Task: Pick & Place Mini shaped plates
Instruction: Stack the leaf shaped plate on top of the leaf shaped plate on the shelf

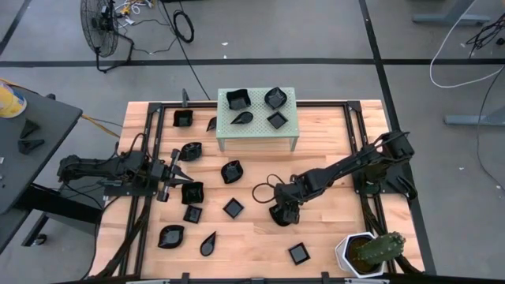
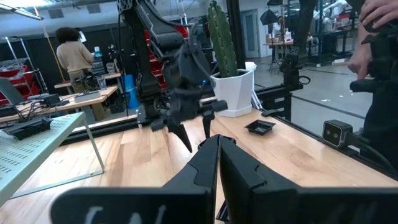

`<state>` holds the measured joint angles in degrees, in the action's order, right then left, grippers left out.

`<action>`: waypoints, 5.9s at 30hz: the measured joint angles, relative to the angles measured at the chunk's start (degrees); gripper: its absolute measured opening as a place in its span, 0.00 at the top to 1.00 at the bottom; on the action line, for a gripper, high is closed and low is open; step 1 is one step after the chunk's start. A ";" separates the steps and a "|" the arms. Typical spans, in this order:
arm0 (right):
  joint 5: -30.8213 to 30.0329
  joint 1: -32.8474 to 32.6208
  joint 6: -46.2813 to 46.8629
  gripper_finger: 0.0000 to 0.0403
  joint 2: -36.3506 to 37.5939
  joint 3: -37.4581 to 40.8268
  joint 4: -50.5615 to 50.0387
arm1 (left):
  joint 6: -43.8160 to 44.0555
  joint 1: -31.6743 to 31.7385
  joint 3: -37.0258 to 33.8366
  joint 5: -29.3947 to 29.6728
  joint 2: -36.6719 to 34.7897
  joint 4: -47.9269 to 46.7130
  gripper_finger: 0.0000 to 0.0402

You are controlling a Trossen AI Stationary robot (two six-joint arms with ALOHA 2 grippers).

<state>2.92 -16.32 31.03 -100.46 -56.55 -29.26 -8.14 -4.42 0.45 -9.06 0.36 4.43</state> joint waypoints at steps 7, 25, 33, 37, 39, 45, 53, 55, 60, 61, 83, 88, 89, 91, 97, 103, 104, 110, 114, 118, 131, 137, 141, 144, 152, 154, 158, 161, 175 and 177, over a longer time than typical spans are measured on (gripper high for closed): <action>1.15 -0.01 1.83 0.50 -1.71 -0.13 0.72 | 0.00 0.01 0.02 0.00 0.00 0.00 0.94; 3.73 0.22 4.56 0.79 0.31 0.07 0.79 | 0.02 0.02 0.02 0.00 0.00 0.00 0.94; 4.17 0.16 4.74 0.88 0.41 0.07 1.05 | 0.00 0.02 0.02 0.00 0.00 0.00 0.94; 4.15 0.14 4.74 0.91 0.44 0.07 1.17 | 0.00 0.01 0.01 0.00 0.00 0.00 0.94; 4.15 0.11 4.74 0.93 0.46 0.07 1.42 | 0.00 0.02 0.02 0.00 0.00 0.00 0.94; 4.15 0.14 6.65 0.99 0.52 0.07 2.30 | 0.00 0.01 0.00 0.00 0.00 0.02 0.94; 4.17 0.14 10.99 1.00 1.47 -0.06 3.56 | 0.00 0.01 0.02 0.00 0.00 0.01 0.94; 3.99 0.14 12.65 1.00 2.82 -0.83 3.15 | 0.00 0.01 0.02 0.00 0.00 0.00 0.94; 1.75 0.62 19.63 1.00 7.44 -3.54 2.94 | 0.00 0.02 0.02 0.00 0.00 0.00 0.94; 1.04 1.08 21.71 1.00 8.60 -4.04 2.71 | 0.00 0.00 0.00 0.00 0.00 0.00 0.94; -10.02 23.34 36.53 1.00 22.83 -8.37 3.71 | 0.00 0.02 0.01 0.00 0.00 0.00 0.94; -10.55 28.37 42.35 1.00 23.37 -8.39 4.82 | 0.00 0.02 0.01 0.00 0.00 0.00 0.94; -11.10 29.35 42.96 1.00 23.46 -8.37 5.50 | 0.00 0.01 0.00 0.00 0.00 0.00 0.94; -11.49 31.53 44.41 1.00 23.73 -8.39 5.52 | 0.02 0.00 0.02 0.00 0.00 0.00 0.94; -12.14 37.34 48.39 1.00 23.78 -8.39 6.41 | 0.00 0.02 0.01 0.00 0.00 0.01 0.94; -12.17 42.44 52.43 1.00 23.43 -8.39 6.40 | 0.00 0.00 0.02 0.00 0.00 0.00 0.94; -12.23 43.21 53.24 1.00 23.43 -8.39 6.43 | 0.00 0.02 0.02 0.00 0.00 0.00 0.94; -13.23 46.61 55.74 1.00 22.18 -8.39 6.58 | 0.00 0.00 0.02 0.00 0.00 0.00 0.94; -12.33 48.14 56.59 1.00 19.98 -8.39 6.95 | 0.00 0.00 0.02 0.00 0.00 0.00 0.94; -10.82 49.28 56.78 1.00 17.50 -8.39 8.71 | 0.00 0.02 0.00 0.00 0.00 0.00 0.94; -9.46 51.38 55.15 1.00 14.62 -8.37 11.29 | 0.00 0.01 0.02 0.00 0.00 0.01 0.94; -8.71 51.71 53.73 1.00 14.62 -8.37 11.26 | 0.00 0.02 0.01 0.00 0.00 0.00 0.94; -7.93 51.98 53.00 1.00 14.62 -8.37 11.26 | 0.00 0.02 0.02 0.00 0.00 0.00 0.94; -7.46 52.35 51.69 1.00 14.62 -8.37 11.18 | 0.00 0.02 0.02 0.00 0.00 0.00 0.94; -6.41 52.91 49.76 1.00 15.03 -8.37 10.45 | 0.00 -0.01 0.02 0.00 0.00 0.00 0.94; -6.30 52.92 49.49 1.00 15.68 -8.37 9.79 | 0.00 0.02 0.00 0.00 0.00 0.00 0.94; -6.37 53.03 48.52 1.00 17.03 -8.37 8.52 | 0.00 0.02 0.02 0.00 0.00 0.00 0.94; -6.46 53.21 47.97 1.00 17.11 -8.36 8.14 | 0.00 0.00 0.01 0.00 0.00 0.00 0.94; -5.62 53.29 46.05 0.91 17.11 -8.35 8.73 | 0.00 0.00 0.01 0.00 0.00 0.00 0.94; -5.61 53.29 46.03 0.88 17.11 -8.35 9.05 | 0.00 0.00 0.01 0.00 0.00 0.00 0.94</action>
<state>-2.69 36.97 77.07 -83.35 -64.90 -20.20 -8.14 -4.42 0.46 -9.06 0.36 4.43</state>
